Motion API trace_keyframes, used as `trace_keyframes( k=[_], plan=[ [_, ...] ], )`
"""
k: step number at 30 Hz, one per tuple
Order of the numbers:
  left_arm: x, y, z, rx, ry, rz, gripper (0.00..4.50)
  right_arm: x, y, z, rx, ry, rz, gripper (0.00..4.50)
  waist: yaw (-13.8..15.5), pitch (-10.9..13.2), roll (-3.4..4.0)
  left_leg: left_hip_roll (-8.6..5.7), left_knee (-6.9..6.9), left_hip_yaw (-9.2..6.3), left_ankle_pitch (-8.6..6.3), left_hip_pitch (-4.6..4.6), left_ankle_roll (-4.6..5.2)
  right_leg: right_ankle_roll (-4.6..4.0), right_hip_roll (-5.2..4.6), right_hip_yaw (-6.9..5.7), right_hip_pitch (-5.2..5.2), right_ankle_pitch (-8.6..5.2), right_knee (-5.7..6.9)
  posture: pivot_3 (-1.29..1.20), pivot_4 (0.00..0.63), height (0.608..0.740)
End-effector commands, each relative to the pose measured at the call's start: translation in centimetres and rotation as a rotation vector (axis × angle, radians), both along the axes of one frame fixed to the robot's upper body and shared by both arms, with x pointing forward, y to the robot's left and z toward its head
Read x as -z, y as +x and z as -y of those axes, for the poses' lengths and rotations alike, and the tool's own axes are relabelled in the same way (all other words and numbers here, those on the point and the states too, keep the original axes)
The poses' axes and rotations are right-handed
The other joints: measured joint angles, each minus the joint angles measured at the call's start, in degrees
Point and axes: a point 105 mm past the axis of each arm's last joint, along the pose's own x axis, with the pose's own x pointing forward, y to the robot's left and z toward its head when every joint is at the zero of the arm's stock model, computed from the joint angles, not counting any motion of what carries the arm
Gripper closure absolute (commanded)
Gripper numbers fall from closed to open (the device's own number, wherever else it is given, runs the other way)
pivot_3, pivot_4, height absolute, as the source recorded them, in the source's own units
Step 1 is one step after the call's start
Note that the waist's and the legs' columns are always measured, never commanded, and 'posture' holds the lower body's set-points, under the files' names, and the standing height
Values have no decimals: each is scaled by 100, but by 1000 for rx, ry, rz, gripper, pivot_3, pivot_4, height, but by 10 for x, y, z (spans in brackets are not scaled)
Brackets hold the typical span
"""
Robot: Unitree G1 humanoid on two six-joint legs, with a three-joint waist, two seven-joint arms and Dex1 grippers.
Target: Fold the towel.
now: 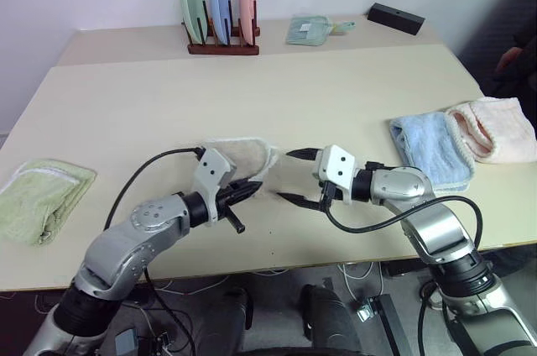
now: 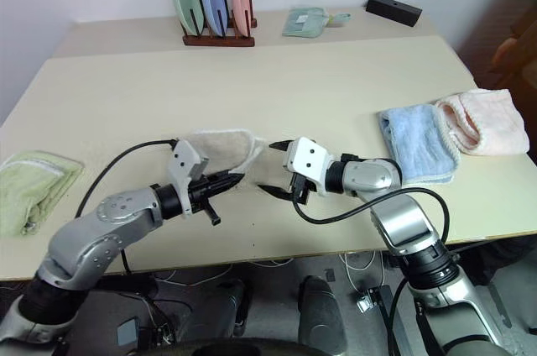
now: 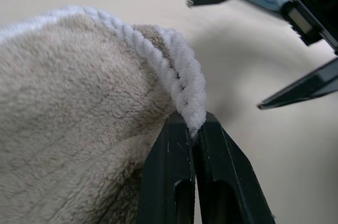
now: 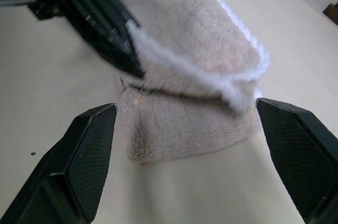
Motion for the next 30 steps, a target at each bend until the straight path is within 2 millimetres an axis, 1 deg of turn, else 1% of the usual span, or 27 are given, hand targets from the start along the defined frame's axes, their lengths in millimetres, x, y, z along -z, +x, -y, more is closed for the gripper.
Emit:
trace_keyframes(
  k=[1,4,5,7,11,12,14,16,18,20,21,22,23,24,25,26,27,28,30],
  plan=[
    [-4,0,9,34,4,38,4469,-14,0,2,8,9,66,167,3,0,0,1,1,0,0,0,0,0,0,0,0,0,0,0,150,738],
    [1,1,10,37,26,39,4469,-13,0,2,11,9,68,167,2,0,0,0,1,-1,0,0,0,1,0,0,0,0,1,0,150,738],
    [1,1,10,35,21,33,4190,-13,1,2,12,8,69,167,2,0,0,0,1,-1,0,0,0,1,0,0,0,0,1,0,150,738],
    [0,1,7,20,3,24,3547,-13,2,2,14,6,71,167,3,0,0,0,2,-2,0,0,0,1,0,0,0,1,1,0,150,738],
    [-8,0,4,17,-41,22,1595,-12,3,3,16,3,73,167,-1,0,0,2,1,-4,0,0,0,2,-1,0,0,1,1,0,150,738],
    [-20,-4,0,16,-110,8,1092,-12,4,3,18,2,74,167,-3,0,0,2,2,-4,0,0,0,2,0,-1,0,1,1,0,150,738],
    [-34,-13,-9,24,-190,-12,1092,-13,6,5,27,1,78,167,-18,0,0,4,1,-12,0,0,0,2,-1,0,-1,1,1,0,150,738],
    [-41,-21,-19,33,-208,-21,1092,-14,8,8,40,0,82,167,-29,0,0,5,0,-20,0,0,0,3,-2,0,-3,1,2,0,150,738],
    [-53,-25,-32,16,-239,5,1092,-16,11,11,54,4,85,167,-31,1,1,5,0,-21,0,1,0,2,-2,0,-3,0,4,0,150,738],
    [-68,-5,-63,-164,-293,65,1614,-23,13,10,57,48,71,718,-19,1,0,4,2,-20,0,2,0,1,-2,1,-3,0,4,0,150,738],
    [-71,1,-72,-215,-305,77,1926,-25,13,10,56,63,63,1055,-7,1,0,4,3,-20,1,1,0,0,-2,0,-2,0,5,0,150,738],
    [-71,9,-83,-285,-264,116,2406,-31,12,4,44,106,47,1539,4,1,0,4,6,-21,1,1,0,0,-2,0,-1,1,6,0,150,738],
    [-68,17,-90,-341,-225,126,2938,-36,12,-2,36,145,28,2046,4,1,0,3,6,-20,1,2,-1,-1,-2,0,0,1,7,0,150,738],
    [-64,23,-95,-384,-201,125,3415,-39,13,-8,30,178,9,2564,3,0,0,2,7,-17,1,2,-2,-1,-1,-1,1,2,7,0,150,738],
    [-60,26,-95,-394,-171,125,3918,-41,13,-14,26,200,-5,3091,2,0,1,0,6,-13,1,4,-2,-1,-1,1,1,2,7,0,150,738],
    [-53,27,-90,-384,-126,127,3937,-42,14,-20,29,220,-13,3673,1,0,0,0,5,-12,2,4,-2,0,-1,1,2,2,6,0,150,738],
    [-46,29,-85,-374,-84,133,3937,-42,16,-25,39,240,-24,4122,-2,0,0,-1,4,-12,1,3,-1,0,0,0,1,3,5,0,150,738],
    [-39,30,-81,-367,-61,126,3937,-40,20,-30,59,265,-52,4448,-1,0,0,-2,2,-10,1,3,-2,0,-1,0,1,3,3,0,150,738],
    [-31,33,-75,-365,-63,108,3937,-36,23,-36,79,287,-91,4448,3,0,0,-4,0,-10,1,3,-2,0,-1,1,-1,3,3,0,150,738]
  ],
)
